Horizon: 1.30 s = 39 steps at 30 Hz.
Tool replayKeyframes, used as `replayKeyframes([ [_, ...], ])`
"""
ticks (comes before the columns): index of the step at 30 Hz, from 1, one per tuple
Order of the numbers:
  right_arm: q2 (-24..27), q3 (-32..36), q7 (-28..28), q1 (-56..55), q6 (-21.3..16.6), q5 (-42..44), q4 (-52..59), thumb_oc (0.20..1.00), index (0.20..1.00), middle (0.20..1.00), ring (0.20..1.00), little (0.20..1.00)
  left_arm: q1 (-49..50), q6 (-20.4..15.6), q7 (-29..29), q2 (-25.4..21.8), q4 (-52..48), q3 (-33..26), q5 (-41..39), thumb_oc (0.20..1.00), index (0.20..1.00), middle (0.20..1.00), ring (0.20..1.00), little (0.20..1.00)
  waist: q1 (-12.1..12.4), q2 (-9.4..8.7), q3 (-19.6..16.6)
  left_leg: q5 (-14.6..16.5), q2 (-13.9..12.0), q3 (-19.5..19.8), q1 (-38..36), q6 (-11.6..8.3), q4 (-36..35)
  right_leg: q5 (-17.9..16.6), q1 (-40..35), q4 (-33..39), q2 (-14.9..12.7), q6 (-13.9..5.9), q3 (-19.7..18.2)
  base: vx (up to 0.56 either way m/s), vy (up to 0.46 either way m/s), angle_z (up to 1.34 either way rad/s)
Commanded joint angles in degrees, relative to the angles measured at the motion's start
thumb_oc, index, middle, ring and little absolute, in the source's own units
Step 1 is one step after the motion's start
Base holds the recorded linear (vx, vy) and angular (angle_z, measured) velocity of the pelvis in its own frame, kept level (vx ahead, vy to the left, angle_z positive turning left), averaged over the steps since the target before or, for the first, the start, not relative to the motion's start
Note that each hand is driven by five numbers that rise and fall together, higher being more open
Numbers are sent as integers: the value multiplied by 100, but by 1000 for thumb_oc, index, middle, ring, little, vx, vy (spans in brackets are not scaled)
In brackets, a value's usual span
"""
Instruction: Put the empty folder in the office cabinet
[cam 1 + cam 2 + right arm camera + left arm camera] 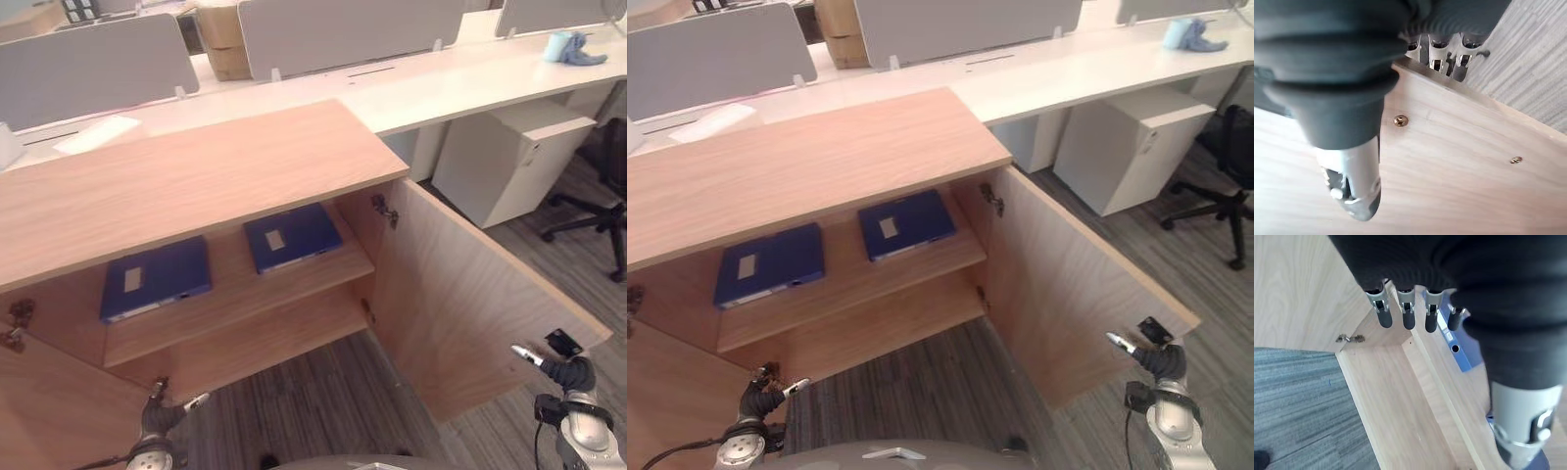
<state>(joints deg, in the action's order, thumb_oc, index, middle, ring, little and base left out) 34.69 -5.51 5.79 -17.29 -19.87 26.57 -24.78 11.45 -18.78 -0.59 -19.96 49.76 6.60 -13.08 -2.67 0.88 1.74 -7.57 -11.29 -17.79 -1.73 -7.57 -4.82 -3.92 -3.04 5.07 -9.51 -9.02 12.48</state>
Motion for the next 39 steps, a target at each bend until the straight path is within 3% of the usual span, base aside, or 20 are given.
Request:
replayKeyframes([
  [1, -43, 164, -313, 740, -333, 42, -101, 1000, 1000, 1000, 1000, 1000, -418, -176, -3, -447, 249, -22, 73, 1000, 1000, 1000, 1000, 1000, 270, -124, -2, 164, -58, 9, 30, -127, -3, -81, 60, -16, -157, -171, 198, 0, 0, 0],
  [3, -43, 164, -313, 740, -333, 42, -101, 1000, 1000, 1000, 1000, 1000, -418, -176, -3, -447, 249, -22, 73, 1000, 1000, 1000, 1000, 1000, 270, -124, -2, 164, -58, 9, 30, -127, -3, -81, 60, -16, -157, -171, 198, -19, -12, 3],
  [4, 130, -643, -1304, 519, -145, 37, 656, 1000, 1000, 1000, 1000, 1000, -326, -226, 174, -348, 278, -110, 133, 1000, 1000, 1000, 1000, 1000, 378, -258, -50, 146, -107, 86, 20, -149, -17, -68, 15, -60, -143, -164, 301, -43, -28, 1],
  [7, 179, -1073, -1632, 694, -101, 175, 1142, 1000, 1000, 1000, 1000, 1000, -323, -232, 168, -292, 313, -107, 105, 1000, 1000, 1000, 1000, 1000, 471, -330, -60, 159, -107, 136, 27, -147, -17, -67, -9, -71, -162, -162, 348, -14, -9, 2],
  [13, 26, -1928, -1958, 1242, 65, 245, 1561, 1000, 1000, 1000, 1000, 1000, -328, -226, 253, -243, 250, -56, 36, 1000, 1000, 1000, 1000, 1000, 660, -367, 9, 133, -82, 262, 112, -134, 9, -60, -14, -142, -207, -145, 476, -27, -6, 1],
  [16, -10, -2043, -1989, 1346, 80, 233, 1617, 1000, 1000, 1000, 1000, 1000, -280, -219, 264, -235, 184, -65, 9, 1000, 1000, 1000, 1000, 1000, 689, -364, 14, 124, -89, 265, 106, -140, 10, -59, -26, -143, -199, -135, 486, -37, -49, -7],
  [20, -328, -2859, -2077, 2394, 156, 191, 1609, 1000, 1000, 1000, 1000, 1000, -198, -248, 369, -267, -102, -28, -237, 1000, 1000, 1000, 1000, 1000, 1101, -268, 262, -206, -249, 381, 470, -252, 188, 79, -10, -59, -36, -32, 592, -184, -134, -10],
  [22, -417, -2962, -2045, 2607, 142, 182, 1523, 1000, 1000, 1000, 1000, 1000, -241, -264, 373, -278, -168, -1, -278, 1000, 1000, 1000, 1000, 1000, 1148, -267, 361, -203, -252, 477, 657, -295, 397, 76, 27, -60, -55, -12, 651, -187, -61, 9],
  [24, -633, -3178, -1871, 3054, 92, -26, 1329, 1000, 1000, 1000, 1000, 1000, -259, -300, 437, -282, -442, 130, -350, 1000, 1000, 1000, 1000, 1000, 1194, -321, 534, 251, -202, 576, 674, -248, 1104, -45, 154, -106, -251, 30, 905, -294, -45, 80],
  [26, -729, -3252, -1837, 3204, 86, -112, 1221, 1000, 1000, 1000, 1000, 1000, -261, -312, 466, -275, -510, 159, -373, 1000, 1000, 1000, 1000, 1000, 1147, -345, 543, 377, -187, 626, 641, -218, 1290, -111, 231, -118, -304, 40, 969, -216, 1, 65],
  [27, -905, -3417, -1768, 3496, 116, -272, 998, 1000, 1000, 1000, 1000, 1000, -278, -329, 445, -270, -555, 196, -358, 1000, 1000, 1000, 1000, 1000, 1155, -353, 555, 653, -180, 832, 442, -223, 1735, -191, 320, -144, -344, 85, 1006, -166, 45, 77],
  [30, -1064, -3493, -1718, 3673, 146, -349, 746, 1000, 1000, 1000, 1000, 1000, -349, -350, 381, -253, -584, 257, -321, 1000, 1000, 1000, 1000, 1000, 1139, -378, 523, 790, -72, 1091, 287, -232, 1945, -252, 407, -198, -434, 93, 1121, -102, 67, 53],
  [32, -1146, -3454, -1649, 3699, 184, -316, 521, 1000, 1000, 1000, 1000, 1000, -342, -364, 216, -295, -790, 295, -152, 1000, 1000, 1000, 1000, 1000, 1146, -345, 455, 958, 2, 1122, 27, -187, 1626, -309, 453, -280, -518, 36, 1310, -68, 146, 66],
  [33, -1256, -3361, -1490, 3720, 181, -413, 173, 1000, 1000, 1000, 1000, 1000, -215, -343, 19, -327, -1011, 211, 10, 1000, 1000, 1000, 1000, 1000, 1304, -347, 356, 1202, 170, 1069, -151, -76, 1095, -397, 524, -342, -652, -5, 1453, -37, 116, 53],
  [34, -1256, -3361, -1490, 3720, 181, -413, 173, 1000, 1000, 1000, 1000, 1000, -215, -343, 19, -327, -1011, 211, 10, 1000, 1000, 1000, 1000, 1000, 1304, -347, 356, 1202, 170, 1069, -151, -76, 1095, -397, 524, -342, -652, -5, 1453, -80, 182, 135],
  [39, -1282, -2845, -963, 3799, 187, -552, -764, 1000, 1000, 1000, 1000, 1000, -33, -404, -774, -700, -1472, -600, 311, 1000, 1000, 1000, 1000, 1000, 1965, -423, 479, 1176, 525, 1445, 122, 63, 776, -763, 522, -319, -1085, -228, 2029, -113, 121, 111],
])
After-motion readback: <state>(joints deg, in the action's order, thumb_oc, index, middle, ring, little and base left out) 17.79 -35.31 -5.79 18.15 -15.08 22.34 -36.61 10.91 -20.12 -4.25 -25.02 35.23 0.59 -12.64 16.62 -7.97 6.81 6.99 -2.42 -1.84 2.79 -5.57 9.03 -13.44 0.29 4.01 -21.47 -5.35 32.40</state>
